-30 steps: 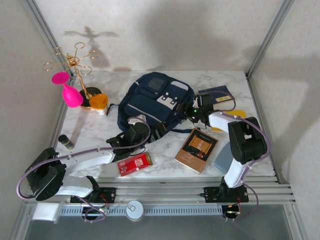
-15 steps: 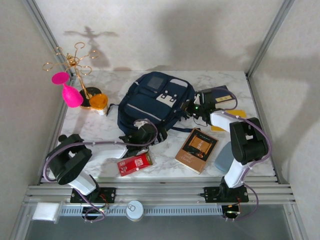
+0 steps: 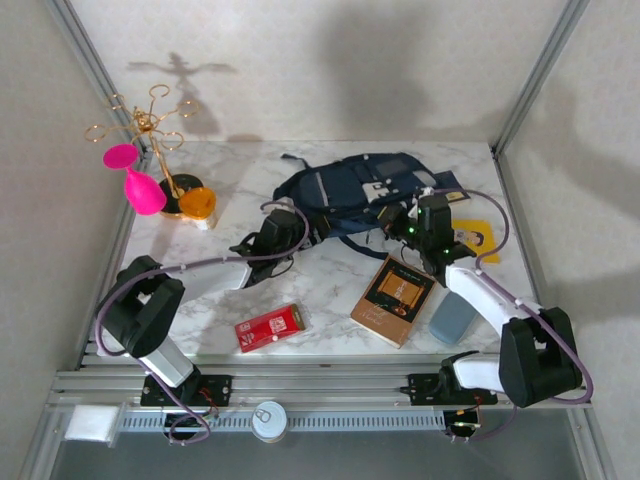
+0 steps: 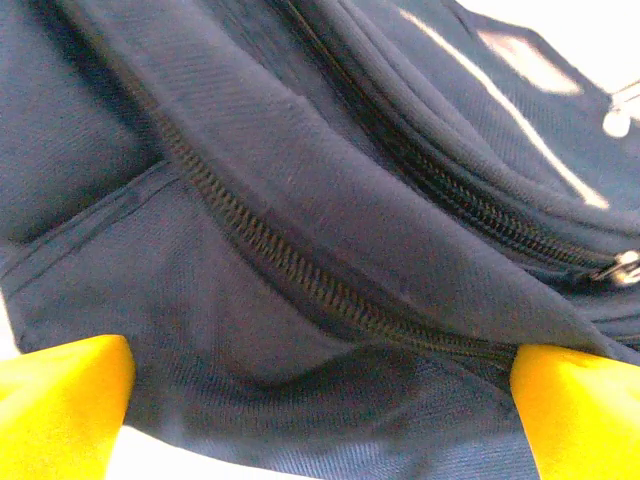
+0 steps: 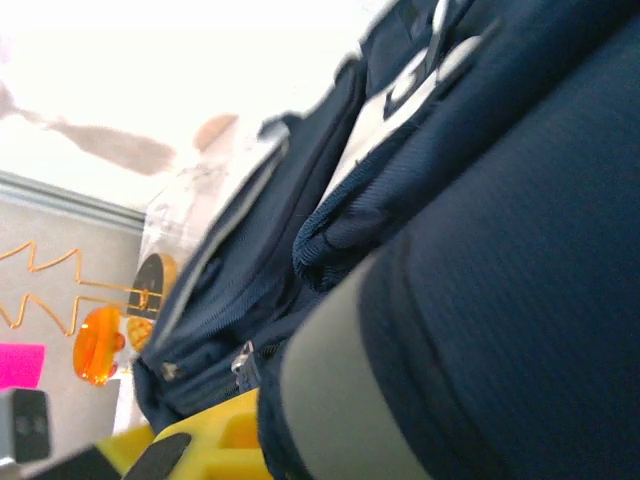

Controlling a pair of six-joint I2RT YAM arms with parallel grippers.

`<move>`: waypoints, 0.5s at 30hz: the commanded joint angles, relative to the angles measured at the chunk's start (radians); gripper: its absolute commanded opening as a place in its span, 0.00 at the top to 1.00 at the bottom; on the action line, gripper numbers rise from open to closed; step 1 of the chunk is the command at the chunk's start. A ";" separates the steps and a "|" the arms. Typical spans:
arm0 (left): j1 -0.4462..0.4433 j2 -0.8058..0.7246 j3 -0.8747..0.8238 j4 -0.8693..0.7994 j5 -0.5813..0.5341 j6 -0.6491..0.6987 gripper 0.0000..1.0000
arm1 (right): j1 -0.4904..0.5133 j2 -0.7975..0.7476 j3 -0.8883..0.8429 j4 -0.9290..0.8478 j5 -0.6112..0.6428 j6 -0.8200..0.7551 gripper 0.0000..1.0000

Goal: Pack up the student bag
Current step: Unzip the student bag at the center of the table.

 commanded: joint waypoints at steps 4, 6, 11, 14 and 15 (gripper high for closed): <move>0.021 -0.151 -0.001 -0.137 -0.069 0.123 0.05 | 0.045 -0.051 -0.059 0.091 0.038 0.188 1.00; -0.003 -0.232 -0.024 -0.213 -0.112 0.112 0.05 | 0.049 -0.073 -0.089 0.128 0.077 0.248 1.00; -0.188 -0.368 -0.101 -0.249 -0.220 0.095 0.12 | 0.060 -0.087 -0.120 0.168 0.118 0.326 1.00; -0.300 -0.368 -0.154 -0.157 -0.247 0.101 0.21 | 0.066 -0.100 -0.132 0.183 0.120 0.345 1.00; -0.349 -0.356 -0.171 -0.106 -0.270 0.125 0.22 | 0.069 -0.106 -0.132 0.180 0.123 0.350 1.00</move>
